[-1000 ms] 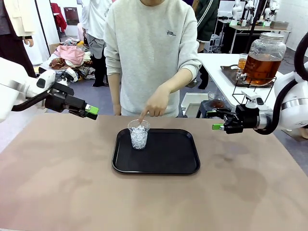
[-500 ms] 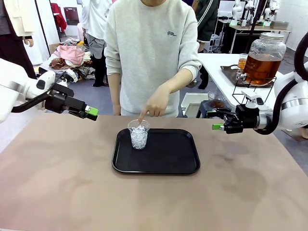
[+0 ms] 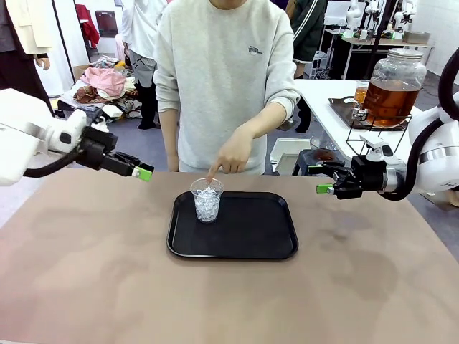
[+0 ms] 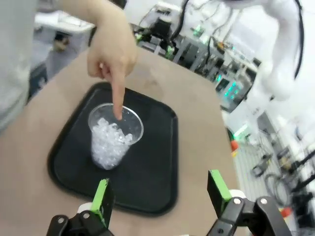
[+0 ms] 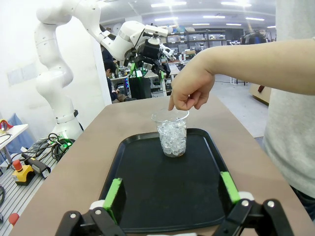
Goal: Pour the drink into the iced cup.
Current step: Pick up the iced cup indicated by the human and present it to them.
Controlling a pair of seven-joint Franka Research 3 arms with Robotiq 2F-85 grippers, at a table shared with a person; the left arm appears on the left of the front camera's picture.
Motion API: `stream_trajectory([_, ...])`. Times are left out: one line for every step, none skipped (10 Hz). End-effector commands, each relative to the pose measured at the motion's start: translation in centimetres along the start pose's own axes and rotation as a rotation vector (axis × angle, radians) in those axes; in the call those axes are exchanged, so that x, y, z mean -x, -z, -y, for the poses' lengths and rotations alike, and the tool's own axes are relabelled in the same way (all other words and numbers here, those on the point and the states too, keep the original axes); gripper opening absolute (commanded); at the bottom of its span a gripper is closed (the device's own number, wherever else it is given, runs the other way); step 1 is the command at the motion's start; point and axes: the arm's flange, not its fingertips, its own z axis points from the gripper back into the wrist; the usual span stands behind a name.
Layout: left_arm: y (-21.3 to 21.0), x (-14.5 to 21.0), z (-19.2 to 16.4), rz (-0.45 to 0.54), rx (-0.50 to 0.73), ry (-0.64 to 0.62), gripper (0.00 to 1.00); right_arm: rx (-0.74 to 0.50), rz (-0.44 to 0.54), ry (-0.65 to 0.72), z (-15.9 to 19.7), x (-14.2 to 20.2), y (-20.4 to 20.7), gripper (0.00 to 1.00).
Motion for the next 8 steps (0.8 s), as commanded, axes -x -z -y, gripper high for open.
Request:
stream_trajectory([2.0,1.4,-1.6,0.064,0.004,0.190,1.00,-0.002,-0.001,-0.009,0.3,-0.3,0.1,1.00])
stream_trajectory([2.8,1.9,-2.2,0.088,-0.036,0.232,1.00,-0.002,-0.001,-0.009,0.3,-0.3,0.1,1.00])
stream_trajectory([3.6,2.5,-2.6,0.109,-0.063,0.262,1.00,-0.002,-0.001,-0.009,0.3,-0.3,0.1,1.00])
stream_trajectory([4.5,3.3,-3.1,0.128,-0.085,0.278,1.00,-0.002,-0.001,-0.009,0.3,-0.3,0.1,1.00])
stream_trajectory([4.8,3.6,-3.2,0.140,-0.096,0.287,1.00,-0.002,-0.001,-0.009,0.3,-0.3,0.1,1.00])
stream_trajectory([4.7,3.7,-3.2,0.165,-0.082,0.280,1.00,-0.002,-0.001,-0.009,0.3,-0.3,0.1,1.00])
stream_trajectory([4.1,3.5,-2.9,0.112,-0.074,0.263,1.00,-0.002,-0.001,-0.009,0.3,-0.3,0.1,1.00])
stream_trajectory([4.1,3.5,-2.9,0.112,-0.074,0.263,1.00,-0.002,-0.001,-0.009,0.3,-0.3,0.1,1.00])
